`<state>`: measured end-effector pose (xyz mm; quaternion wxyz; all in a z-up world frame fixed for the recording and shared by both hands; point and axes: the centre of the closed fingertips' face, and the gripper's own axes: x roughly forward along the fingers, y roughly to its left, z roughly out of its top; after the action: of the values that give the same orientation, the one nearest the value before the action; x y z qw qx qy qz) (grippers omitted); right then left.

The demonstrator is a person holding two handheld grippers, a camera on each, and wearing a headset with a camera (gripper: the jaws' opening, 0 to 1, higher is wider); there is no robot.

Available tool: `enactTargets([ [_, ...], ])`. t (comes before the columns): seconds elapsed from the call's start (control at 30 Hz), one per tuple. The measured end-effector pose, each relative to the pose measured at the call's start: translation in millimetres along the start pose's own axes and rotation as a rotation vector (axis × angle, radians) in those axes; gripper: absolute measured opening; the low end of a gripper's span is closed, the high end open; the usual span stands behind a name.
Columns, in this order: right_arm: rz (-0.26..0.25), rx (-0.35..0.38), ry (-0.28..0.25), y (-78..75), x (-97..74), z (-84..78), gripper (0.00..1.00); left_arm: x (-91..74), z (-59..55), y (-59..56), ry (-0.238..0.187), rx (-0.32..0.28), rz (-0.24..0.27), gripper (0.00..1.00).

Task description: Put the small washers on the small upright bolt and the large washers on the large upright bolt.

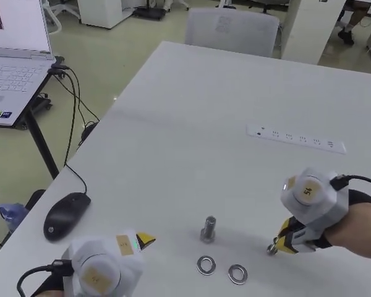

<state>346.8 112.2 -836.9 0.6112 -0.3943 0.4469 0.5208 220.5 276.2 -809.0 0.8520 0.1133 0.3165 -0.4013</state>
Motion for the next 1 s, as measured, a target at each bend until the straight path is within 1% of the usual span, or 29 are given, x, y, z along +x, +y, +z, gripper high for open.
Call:
enactTargets([
  [0.17,0.011,0.0,0.014,-0.2,8.2,-3.2,0.13,-0.8,-0.3,-0.7,-0.004,-0.002,0.004,0.93],
  [0.33,0.022,0.005,0.025,1.2,19.4,-5.8,0.13,-2.1,-1.4,0.6,0.003,-0.002,0.007,0.93],
  [0.47,0.027,0.009,0.032,1.3,24.0,-7.0,0.13,-4.9,-1.0,1.0,0.006,-0.004,0.008,0.92],
  [0.7,0.029,0.002,0.043,0.4,27.2,-6.8,0.13,-7.0,-4.3,2.7,0.014,-0.007,0.01,0.9],
  [0.87,0.03,0.006,0.04,0.6,26.7,-4.7,0.13,-6.3,-7.1,0.6,0.022,-0.006,-0.003,0.89],
  [1.0,0.025,0.004,0.041,-0.3,27.1,-4.6,0.13,-5.3,-6.5,0.6,0.023,-0.008,-0.005,0.88],
])
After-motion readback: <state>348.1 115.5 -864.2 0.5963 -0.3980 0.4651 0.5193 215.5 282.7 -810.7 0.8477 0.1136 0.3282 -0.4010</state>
